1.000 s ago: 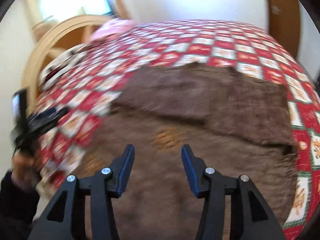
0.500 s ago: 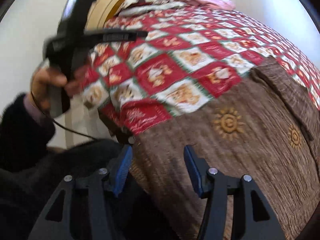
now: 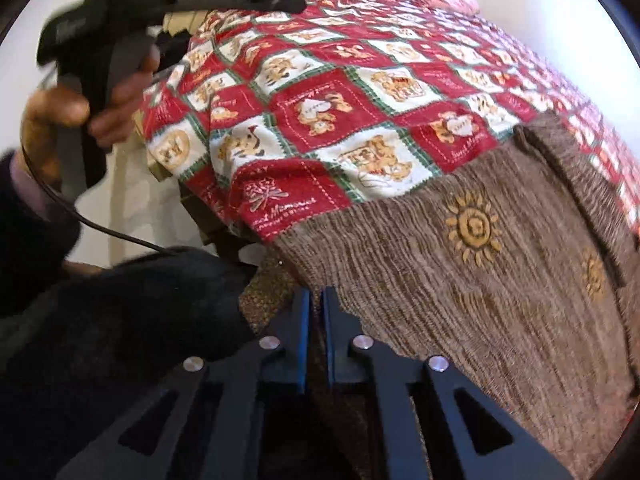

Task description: Fold small clothes

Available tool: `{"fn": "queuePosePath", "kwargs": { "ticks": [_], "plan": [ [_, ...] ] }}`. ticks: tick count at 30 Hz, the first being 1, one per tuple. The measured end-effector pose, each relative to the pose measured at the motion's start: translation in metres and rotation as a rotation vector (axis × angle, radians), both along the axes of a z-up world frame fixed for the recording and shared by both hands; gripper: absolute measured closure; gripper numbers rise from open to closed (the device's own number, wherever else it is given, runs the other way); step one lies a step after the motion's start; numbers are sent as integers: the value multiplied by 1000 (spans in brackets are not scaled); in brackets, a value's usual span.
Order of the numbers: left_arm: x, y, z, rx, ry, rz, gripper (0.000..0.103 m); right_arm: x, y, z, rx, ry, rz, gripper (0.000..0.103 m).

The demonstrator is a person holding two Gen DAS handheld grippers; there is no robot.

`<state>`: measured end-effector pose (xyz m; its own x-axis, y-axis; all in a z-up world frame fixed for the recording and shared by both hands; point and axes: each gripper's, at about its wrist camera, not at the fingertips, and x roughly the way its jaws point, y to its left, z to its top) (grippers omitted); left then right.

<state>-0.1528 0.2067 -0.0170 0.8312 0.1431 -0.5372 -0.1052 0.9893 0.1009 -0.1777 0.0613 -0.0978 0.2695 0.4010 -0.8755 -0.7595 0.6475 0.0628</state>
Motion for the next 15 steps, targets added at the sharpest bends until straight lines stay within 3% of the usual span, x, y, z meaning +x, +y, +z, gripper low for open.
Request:
{"fn": "queuePosePath", "kwargs": {
  "ticks": [5, 8, 12, 14, 15],
  "plan": [
    [3, -13, -10, 32, 26, -50, 27, 38, -58, 20, 294, 143, -179, 95],
    [4, -26, -16, 57, 41, -110, 27, 69, -100, 14, 446, 244, -318, 95],
    [1, -48, -25, 113, 66, -204, 27, 88, -123, -7, 394, 232, -462, 88],
    [1, -58, -31, 143, 78, -233, 27, 91, -129, -12, 343, 225, -536, 78],
    [0, -64, -34, 156, 85, -247, 27, 91, -132, -11, 336, 219, -563, 68]
  ]
}}
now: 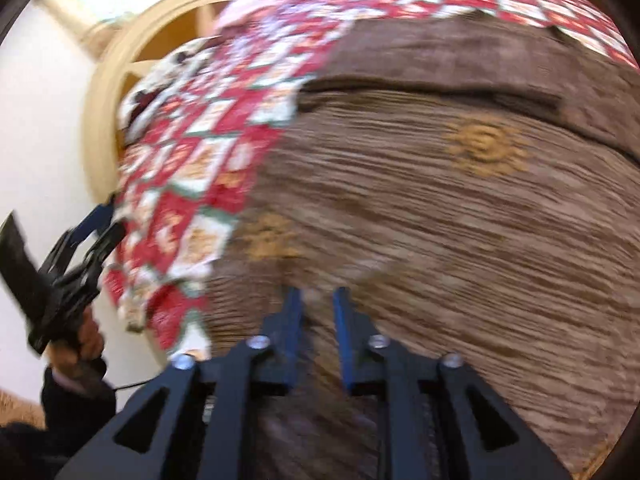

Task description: Fold small clothes

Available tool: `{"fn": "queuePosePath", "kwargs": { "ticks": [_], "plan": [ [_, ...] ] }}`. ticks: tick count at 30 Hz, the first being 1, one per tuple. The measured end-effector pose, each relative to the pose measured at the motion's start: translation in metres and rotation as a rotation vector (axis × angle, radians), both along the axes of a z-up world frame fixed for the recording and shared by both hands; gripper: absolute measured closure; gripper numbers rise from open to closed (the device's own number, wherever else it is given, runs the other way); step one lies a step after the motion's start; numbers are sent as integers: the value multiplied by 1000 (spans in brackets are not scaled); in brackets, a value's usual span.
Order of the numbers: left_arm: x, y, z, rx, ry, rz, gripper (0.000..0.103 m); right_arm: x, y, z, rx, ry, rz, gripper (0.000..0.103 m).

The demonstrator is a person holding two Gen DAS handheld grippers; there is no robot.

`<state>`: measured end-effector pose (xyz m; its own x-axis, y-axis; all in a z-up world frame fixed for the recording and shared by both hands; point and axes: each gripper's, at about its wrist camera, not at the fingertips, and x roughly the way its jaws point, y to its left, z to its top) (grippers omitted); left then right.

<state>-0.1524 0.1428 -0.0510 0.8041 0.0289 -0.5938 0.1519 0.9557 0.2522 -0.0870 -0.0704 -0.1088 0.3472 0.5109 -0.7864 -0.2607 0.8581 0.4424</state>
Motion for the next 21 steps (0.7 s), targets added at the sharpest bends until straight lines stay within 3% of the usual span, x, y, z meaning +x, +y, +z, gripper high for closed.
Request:
{"fn": "queuePosePath", "kwargs": {
  "ticks": [2, 7, 9, 12, 14, 15, 16, 17, 18, 21],
  "plan": [
    [0, -6, -4, 10, 10, -14, 27, -7, -1, 11, -23, -47, -28, 60],
    [1, -10, -10, 21, 29, -9, 27, -39, 40, 44, -66, -218, 138, 32],
    [0, -8, -6, 11, 21, -1, 27, -44, 60, 43, -91, -242, 208, 33],
    [-2, 1, 2, -24, -1, 14, 27, -43, 92, 23, -215, -232, 272, 35],
    [-1, 6, 5, -44, -5, 21, 27, -41, 102, 7, -306, -217, 279, 39],
    [-1, 7, 5, -53, -4, 20, 27, -41, 100, 3, -342, -216, 278, 46],
    [-1, 8, 4, -59, -1, 16, 27, -43, 97, 2, -357, -224, 274, 63],
    [0, 7, 4, -61, 1, 11, 27, -43, 90, 5, -338, -223, 261, 81],
    [0, 6, 3, -61, 4, 1, 27, -43, 82, 9, -303, -206, 255, 87],
    [-2, -2, 1, -59, 6, -46, 27, -44, 53, 28, -138, -174, 225, 90]
  ]
}}
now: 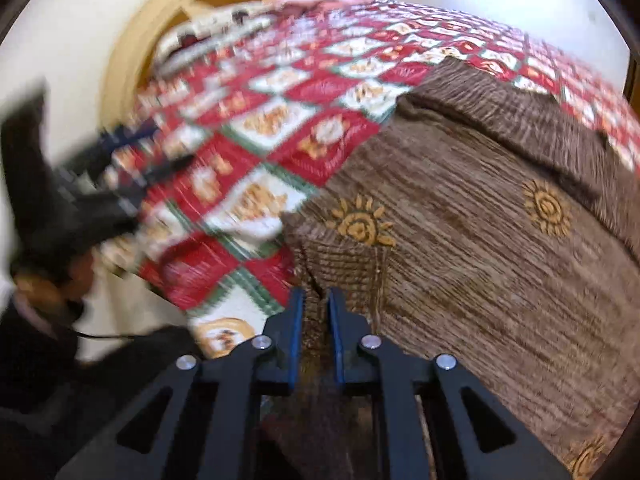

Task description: Fold small clothes

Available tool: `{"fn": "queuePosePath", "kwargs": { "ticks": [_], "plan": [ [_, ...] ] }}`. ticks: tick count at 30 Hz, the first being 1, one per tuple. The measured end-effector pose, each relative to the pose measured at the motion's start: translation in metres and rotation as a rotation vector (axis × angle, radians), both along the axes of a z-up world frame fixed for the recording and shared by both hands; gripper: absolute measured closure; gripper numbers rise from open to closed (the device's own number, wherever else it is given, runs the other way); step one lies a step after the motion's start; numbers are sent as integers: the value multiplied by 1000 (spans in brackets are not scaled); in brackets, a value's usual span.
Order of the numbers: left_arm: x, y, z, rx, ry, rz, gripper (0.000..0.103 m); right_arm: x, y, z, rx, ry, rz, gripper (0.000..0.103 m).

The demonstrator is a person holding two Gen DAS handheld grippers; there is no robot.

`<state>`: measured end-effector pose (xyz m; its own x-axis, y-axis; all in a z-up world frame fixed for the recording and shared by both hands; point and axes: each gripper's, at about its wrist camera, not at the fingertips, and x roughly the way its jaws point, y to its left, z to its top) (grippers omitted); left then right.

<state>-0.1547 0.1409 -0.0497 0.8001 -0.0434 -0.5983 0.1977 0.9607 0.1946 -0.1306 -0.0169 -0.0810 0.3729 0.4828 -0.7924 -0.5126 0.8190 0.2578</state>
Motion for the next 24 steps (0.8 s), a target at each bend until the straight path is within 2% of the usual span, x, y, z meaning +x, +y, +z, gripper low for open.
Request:
{"fn": "queuePosePath", "kwargs": {
  "ticks": [3, 6, 7, 9, 11, 13, 15, 17, 19, 20, 21, 24],
  "plan": [
    [-3, -9, 3, -12, -5, -56, 27, 0, -21, 11, 83, 6, -54, 92],
    [-10, -21, 8, 20, -39, -109, 27, 6, -43, 12, 246, 69, -87, 92],
    [-10, -24, 8, 34, -43, -112, 27, 6, -40, 12, 230, 64, -104, 90],
    [-10, -27, 8, 55, -46, -110, 27, 3, -28, 13, 137, 10, -117, 86],
    [-10, -27, 8, 55, -39, -102, 27, 3, -10, 9, 82, -3, -87, 78],
    [-9, -24, 7, 52, -30, -91, 27, 3, 3, 2, 60, 16, -52, 41],
    [-9, -20, 7, 50, -29, -79, 27, 4, 18, -5, 27, 10, -29, 37],
    [-8, -16, 7, 39, -27, -68, 27, 4, 26, -11, -3, 17, -5, 37],
    [-6, -13, 6, 24, -23, -61, 27, 6, 32, -17, -61, 3, -6, 45],
    [-6, -12, 6, 19, -20, -61, 27, 5, 33, -20, -81, -1, -5, 53],
    [-6, -12, 5, 18, -18, -63, 27, 6, 33, -23, -91, 0, -5, 76],
    [-6, -11, 4, 13, -16, -72, 27, 11, 18, -22, -26, 44, -25, 89]
  ]
}}
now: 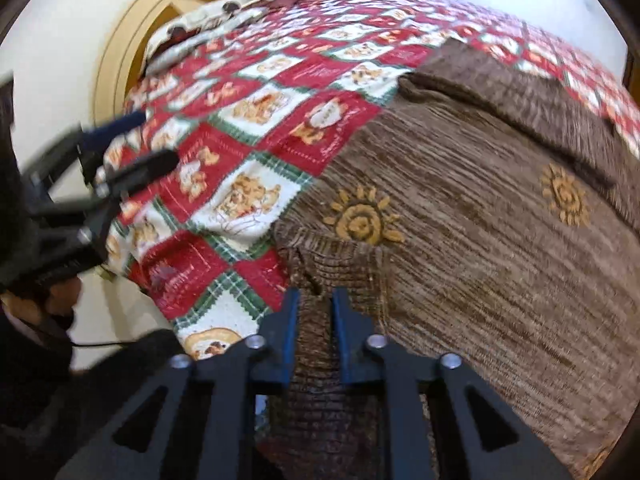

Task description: Fold small clothes

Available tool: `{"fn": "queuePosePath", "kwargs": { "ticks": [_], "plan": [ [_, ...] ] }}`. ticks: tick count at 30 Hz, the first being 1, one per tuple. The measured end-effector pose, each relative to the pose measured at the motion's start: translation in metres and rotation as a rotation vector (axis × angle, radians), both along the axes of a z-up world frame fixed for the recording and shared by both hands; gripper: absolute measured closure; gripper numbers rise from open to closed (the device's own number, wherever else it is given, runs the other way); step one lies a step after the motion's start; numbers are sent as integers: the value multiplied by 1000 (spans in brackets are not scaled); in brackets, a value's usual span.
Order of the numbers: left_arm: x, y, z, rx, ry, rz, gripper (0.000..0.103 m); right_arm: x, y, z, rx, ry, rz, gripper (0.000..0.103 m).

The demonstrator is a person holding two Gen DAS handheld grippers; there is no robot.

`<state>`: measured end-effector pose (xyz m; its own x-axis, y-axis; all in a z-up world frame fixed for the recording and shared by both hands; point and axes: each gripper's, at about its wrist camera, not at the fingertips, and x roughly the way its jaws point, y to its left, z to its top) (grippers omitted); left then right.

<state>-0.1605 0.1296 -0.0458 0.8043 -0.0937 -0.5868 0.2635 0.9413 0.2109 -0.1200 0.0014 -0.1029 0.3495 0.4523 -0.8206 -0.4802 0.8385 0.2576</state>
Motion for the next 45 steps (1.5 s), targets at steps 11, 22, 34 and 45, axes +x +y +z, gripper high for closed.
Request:
{"fn": "queuePosePath", "kwargs": {
  "ticks": [11, 22, 34, 45],
  "plan": [
    [-14, -20, 5, 0, -20, -136, 27, -8, -58, 20, 418, 138, 3, 92],
    [-14, -22, 0, 30, -9, -144, 27, -16, -15, 24, 115, -33, -7, 44],
    [-13, -23, -4, 28, 0, -173, 27, 2, -15, -3, 75, 31, -12, 89],
    [-13, -47, 5, 46, -7, -327, 27, 0, -75, -13, 472, 220, -62, 92]
  ]
}}
